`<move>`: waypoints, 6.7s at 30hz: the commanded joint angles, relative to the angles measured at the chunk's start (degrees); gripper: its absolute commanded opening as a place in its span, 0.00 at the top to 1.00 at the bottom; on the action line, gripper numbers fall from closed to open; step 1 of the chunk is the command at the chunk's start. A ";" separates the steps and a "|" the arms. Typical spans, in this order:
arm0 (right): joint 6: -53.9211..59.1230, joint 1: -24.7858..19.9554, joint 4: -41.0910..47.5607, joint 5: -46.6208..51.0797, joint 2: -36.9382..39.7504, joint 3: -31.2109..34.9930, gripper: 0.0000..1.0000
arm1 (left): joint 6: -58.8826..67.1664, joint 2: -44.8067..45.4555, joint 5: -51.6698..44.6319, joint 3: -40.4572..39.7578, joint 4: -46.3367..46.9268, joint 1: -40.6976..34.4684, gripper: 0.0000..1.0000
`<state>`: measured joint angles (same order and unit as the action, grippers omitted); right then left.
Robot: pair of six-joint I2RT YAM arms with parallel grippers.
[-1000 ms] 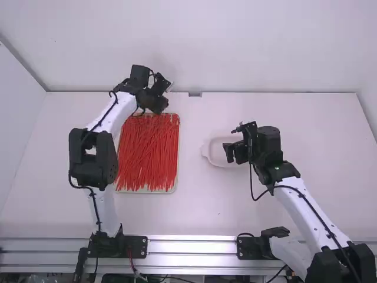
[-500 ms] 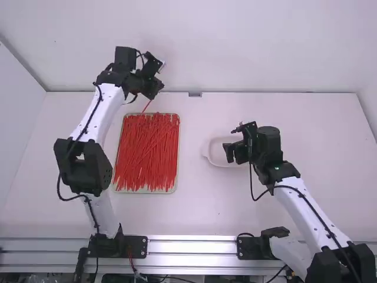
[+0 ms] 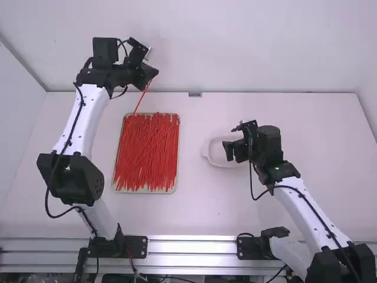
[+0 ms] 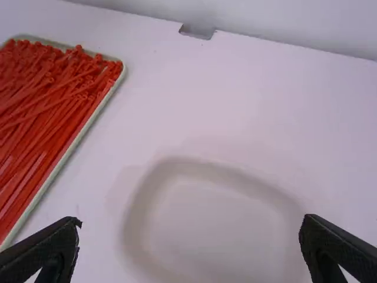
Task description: Fasten the cable tie
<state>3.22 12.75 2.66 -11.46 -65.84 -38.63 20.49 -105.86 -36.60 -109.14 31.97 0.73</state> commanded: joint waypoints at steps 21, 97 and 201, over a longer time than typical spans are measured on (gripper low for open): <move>-12.02 0.04 -13.86 -5.68 -0.48 -1.84 0.00 | -5.60 13.73 -5.77 -1.57 0.33 3.87 0.98; -15.45 24.50 -38.77 -2.23 -0.48 -1.84 0.00 | -44.35 45.33 4.52 66.53 -70.44 -11.23 0.98; -25.66 6.25 -78.79 -38.80 -11.76 -1.84 1.00 | -58.51 16.37 -44.59 37.88 -96.50 -9.07 0.00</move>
<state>-22.94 18.52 -75.35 -52.21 -77.71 -38.63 -32.36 -89.32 -79.53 -69.56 -63.64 -7.20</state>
